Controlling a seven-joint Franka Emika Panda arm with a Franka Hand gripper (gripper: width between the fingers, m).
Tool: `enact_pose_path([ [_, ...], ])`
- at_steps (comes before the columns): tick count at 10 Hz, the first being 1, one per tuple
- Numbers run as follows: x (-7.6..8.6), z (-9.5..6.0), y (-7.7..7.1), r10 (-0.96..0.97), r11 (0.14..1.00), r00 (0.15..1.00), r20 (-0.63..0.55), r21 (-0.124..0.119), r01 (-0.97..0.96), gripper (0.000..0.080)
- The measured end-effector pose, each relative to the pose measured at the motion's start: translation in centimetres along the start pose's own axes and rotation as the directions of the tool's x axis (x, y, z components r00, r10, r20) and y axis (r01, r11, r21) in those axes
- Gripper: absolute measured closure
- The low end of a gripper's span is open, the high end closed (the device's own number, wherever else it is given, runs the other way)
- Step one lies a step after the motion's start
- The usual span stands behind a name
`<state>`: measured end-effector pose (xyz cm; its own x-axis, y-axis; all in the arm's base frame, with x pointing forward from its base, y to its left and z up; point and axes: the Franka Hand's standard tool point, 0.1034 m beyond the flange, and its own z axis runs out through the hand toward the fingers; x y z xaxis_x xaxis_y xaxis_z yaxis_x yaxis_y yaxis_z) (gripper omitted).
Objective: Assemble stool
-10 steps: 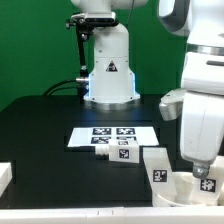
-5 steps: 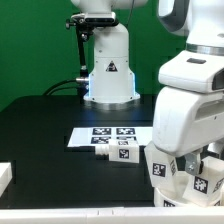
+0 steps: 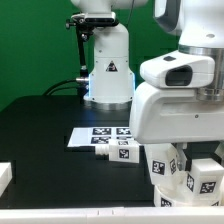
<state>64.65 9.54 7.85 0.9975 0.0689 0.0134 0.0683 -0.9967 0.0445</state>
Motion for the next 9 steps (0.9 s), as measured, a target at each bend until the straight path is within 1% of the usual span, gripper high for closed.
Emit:
enact_pose_path([
  [1,0.0,-0.1,0.3,0.191,0.982,0.982,-0.003,-0.01,-0.191,0.0465],
  [2,0.0,0.0,1.0,0.4,0.916,0.916,-0.006,0.005,-0.4,0.0465],
  [3,-0.1,0.2,2.0,0.581,0.814,0.814,0.003,0.03,-0.58,0.0465],
  [4,-0.1,0.2,2.0,0.614,0.788,0.789,0.014,0.032,-0.614,0.0465],
  [5,-0.2,0.2,2.1,0.662,0.749,0.749,0.01,0.023,-0.662,0.0465],
  [8,-0.5,0.2,2.7,0.807,0.591,0.59,0.022,0.005,-0.807,0.0465],
  [9,-0.6,0.2,2.9,0.867,0.498,0.497,0.021,-0.001,-0.867,0.0465],
])
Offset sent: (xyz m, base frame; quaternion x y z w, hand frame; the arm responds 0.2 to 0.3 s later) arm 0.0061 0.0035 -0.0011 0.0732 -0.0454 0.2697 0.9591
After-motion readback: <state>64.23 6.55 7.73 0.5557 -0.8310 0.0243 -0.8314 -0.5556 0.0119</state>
